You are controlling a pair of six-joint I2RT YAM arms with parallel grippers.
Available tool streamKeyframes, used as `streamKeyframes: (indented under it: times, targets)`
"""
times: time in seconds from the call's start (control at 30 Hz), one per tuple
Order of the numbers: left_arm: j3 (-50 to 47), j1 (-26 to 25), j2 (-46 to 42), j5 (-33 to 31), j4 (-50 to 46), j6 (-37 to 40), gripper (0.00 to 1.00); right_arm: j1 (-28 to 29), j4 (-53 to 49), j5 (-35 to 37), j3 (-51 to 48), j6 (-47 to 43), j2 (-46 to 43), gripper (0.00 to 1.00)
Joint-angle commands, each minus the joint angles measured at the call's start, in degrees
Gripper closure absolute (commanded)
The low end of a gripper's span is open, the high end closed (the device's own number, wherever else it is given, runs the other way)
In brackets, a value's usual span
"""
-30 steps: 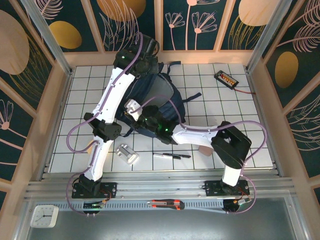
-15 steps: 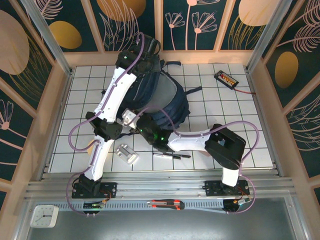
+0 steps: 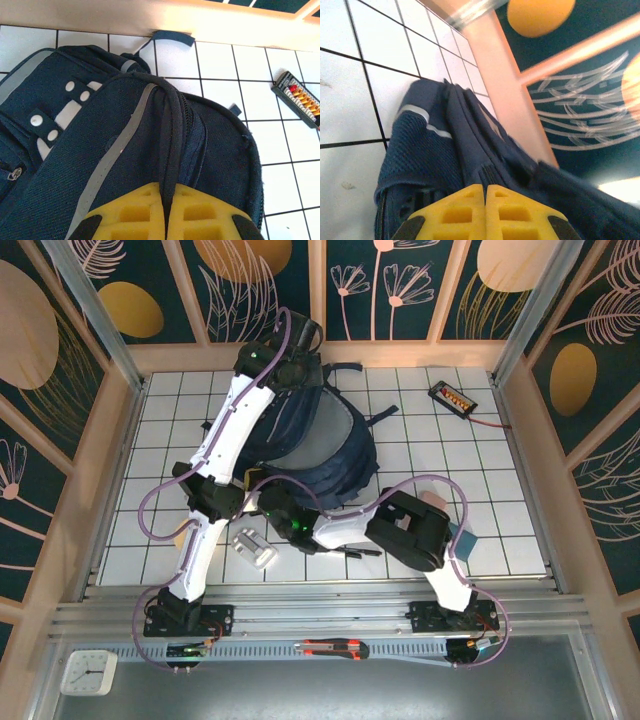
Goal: Pack the student bag
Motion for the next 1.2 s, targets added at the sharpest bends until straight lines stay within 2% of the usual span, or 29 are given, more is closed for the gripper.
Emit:
streamKeyframes:
  times: [0.0,0.1,0.2,0.37,0.4,0.47,0.63,0.77,0.87,1.0,1.1,1.17]
  targets:
    - [1.49,-0.31,-1.91,2.27,15.49,-1.77,1.0,3.27,-7.5,-12.03,2.25,-9.2,4.71,1.0]
    - [1.24,-0.29,-1.71,3.48,15.31,-1.76,1.0,3.75,-9.08,-14.15,5.07,-11.6,6.65,1.0]
    - [1.2,-0.29,-1.25,5.08,15.35,-2.36,1.0,4.08,-10.38,-16.42,8.19,-10.33,9.14,1.0]
    - [1.34,-0.3,-1.88,4.14,13.02,-0.71,1.0,3.48,-7.05,-11.97,9.75,-7.69,11.11,1.0]
    - [1.54,-0.3,-1.98,3.61,12.32,-0.06,1.0,3.3,-6.55,-10.95,9.64,-7.72,10.68,0.97]
    - [2.57,-0.31,-1.78,2.9,11.28,1.24,1.0,3.01,-2.56,-9.21,8.04,-7.75,9.03,0.8]
    - [4.36,-0.17,-1.23,2.49,10.0,3.95,1.0,3.23,2.77,-6.33,1.68,-8.45,1.25,0.54]
    - [4.46,0.5,-0.84,3.58,8.93,6.22,1.0,3.28,4.68,-3.15,-6.4,-7.19,-7.36,0.4]
    - [7.13,1.34,0.5,4.15,7.44,6.97,1.0,3.32,2.67,-1.46,-11.66,-3.88,-13.68,0.37]
    - [8.99,2.57,1.22,4.98,6.75,7.95,1.0,2.31,-3.86,2.14,-16.81,5.66,-21.86,0.33]
    - [9.0,2.77,1.23,6.26,7.1,10.06,1.0,-0.54,-13.96,2.29,-19.6,20.16,-30.74,0.27]
    - [9.03,2.76,1.28,7.42,7.1,11.88,1.0,-4.47,-23.75,0.48,-18.93,34.42,-36.78,0.21]
